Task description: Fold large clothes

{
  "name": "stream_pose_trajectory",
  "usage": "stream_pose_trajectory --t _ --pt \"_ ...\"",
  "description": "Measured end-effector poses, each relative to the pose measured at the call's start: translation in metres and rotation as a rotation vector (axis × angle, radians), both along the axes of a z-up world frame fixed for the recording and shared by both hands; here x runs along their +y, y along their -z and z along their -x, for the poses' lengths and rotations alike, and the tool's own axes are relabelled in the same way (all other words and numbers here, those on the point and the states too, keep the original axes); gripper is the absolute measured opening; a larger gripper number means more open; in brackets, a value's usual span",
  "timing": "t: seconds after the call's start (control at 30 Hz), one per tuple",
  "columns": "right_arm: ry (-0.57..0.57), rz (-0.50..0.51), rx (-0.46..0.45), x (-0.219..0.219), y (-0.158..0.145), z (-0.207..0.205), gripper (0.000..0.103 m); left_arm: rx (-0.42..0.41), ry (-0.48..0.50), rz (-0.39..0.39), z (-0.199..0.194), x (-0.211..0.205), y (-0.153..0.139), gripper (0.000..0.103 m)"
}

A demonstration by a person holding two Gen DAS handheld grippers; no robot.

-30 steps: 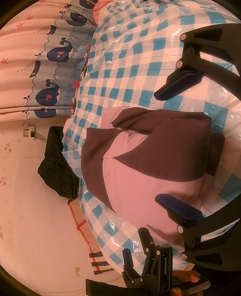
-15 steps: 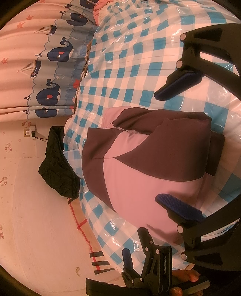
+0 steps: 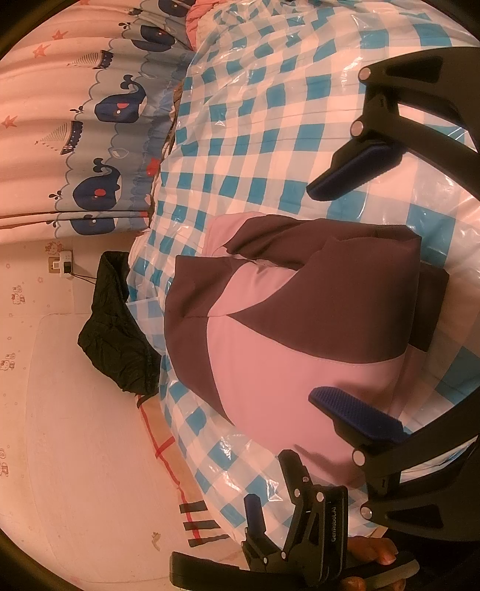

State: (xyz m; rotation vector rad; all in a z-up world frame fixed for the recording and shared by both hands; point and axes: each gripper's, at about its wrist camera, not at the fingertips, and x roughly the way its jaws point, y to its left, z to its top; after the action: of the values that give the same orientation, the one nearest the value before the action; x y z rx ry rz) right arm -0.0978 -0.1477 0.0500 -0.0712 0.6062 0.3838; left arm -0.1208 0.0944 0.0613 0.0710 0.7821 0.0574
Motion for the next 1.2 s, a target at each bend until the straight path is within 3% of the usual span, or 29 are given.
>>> stream_pose_trajectory --t 0.13,0.73,1.03,1.2 --pt "-0.001 0.001 0.0 0.0 0.0 0.0 0.097 0.02 0.005 0.034 -0.002 0.002 0.002 0.096" --pt "0.0 0.0 0.0 0.0 0.0 -0.001 0.097 0.013 0.004 0.036 0.0 -0.003 0.003 0.096" --pt "-0.001 0.001 0.001 0.0 0.001 -0.001 0.097 0.011 -0.028 -0.03 0.003 -0.009 0.003 0.096" --pt "0.0 -0.001 -0.001 0.0 0.0 0.0 0.097 -0.034 -0.017 0.009 0.01 -0.007 -0.004 0.096"
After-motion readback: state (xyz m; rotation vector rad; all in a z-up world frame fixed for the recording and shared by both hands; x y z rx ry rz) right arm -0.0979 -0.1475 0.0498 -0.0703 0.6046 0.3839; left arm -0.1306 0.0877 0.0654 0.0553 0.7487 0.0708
